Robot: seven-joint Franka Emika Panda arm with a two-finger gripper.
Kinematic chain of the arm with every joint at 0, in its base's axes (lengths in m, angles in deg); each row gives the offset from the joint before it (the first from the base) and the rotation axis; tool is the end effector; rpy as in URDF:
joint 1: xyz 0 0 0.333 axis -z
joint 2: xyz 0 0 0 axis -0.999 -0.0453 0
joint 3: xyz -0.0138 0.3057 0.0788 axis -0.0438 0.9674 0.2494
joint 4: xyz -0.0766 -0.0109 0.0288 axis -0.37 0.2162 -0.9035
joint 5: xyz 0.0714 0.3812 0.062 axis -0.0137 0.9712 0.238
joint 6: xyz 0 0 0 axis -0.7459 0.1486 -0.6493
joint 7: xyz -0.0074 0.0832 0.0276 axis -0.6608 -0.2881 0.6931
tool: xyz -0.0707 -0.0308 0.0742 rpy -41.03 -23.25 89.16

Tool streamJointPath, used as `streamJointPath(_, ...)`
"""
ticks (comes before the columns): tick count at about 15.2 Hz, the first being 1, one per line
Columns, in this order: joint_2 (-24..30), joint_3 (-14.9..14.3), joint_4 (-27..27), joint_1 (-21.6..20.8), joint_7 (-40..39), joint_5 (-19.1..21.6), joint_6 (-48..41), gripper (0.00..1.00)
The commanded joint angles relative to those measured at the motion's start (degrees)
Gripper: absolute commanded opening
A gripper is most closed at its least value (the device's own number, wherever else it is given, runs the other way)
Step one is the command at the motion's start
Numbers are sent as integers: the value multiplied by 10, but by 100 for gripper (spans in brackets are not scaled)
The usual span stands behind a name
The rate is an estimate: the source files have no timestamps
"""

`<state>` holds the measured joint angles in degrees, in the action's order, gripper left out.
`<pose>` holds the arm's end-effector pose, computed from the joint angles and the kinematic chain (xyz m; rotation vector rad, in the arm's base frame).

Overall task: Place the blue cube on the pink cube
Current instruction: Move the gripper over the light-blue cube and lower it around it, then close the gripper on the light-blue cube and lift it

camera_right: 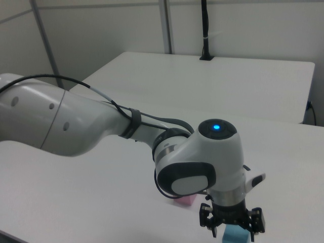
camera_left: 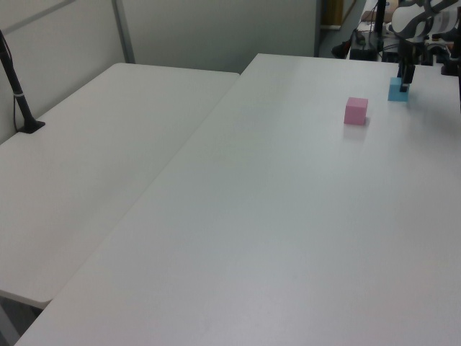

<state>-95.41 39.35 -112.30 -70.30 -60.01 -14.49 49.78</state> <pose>0.4447 -0.4403 0.3411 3.0162 0.3955 0.0835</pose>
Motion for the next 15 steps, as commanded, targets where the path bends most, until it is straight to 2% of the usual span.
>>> streamJointPath(1, -12, 2, 0, 4, -13, 34, 33, 72)
streamJointPath(3, -12, 4, 0, 3, -3, 38, 28, 40)
streamJointPath(5, -5, 4, 2, 4, 9, 39, 0, 40)
streamJointPath(11, 66, 4, 50, 1, 33, 38, -169, 40)
streamJointPath(13, 82, 6, 74, -9, 74, 38, -219, 40)
streamJointPath(15, 89, 8, 100, -42, 164, 30, -247, 40)
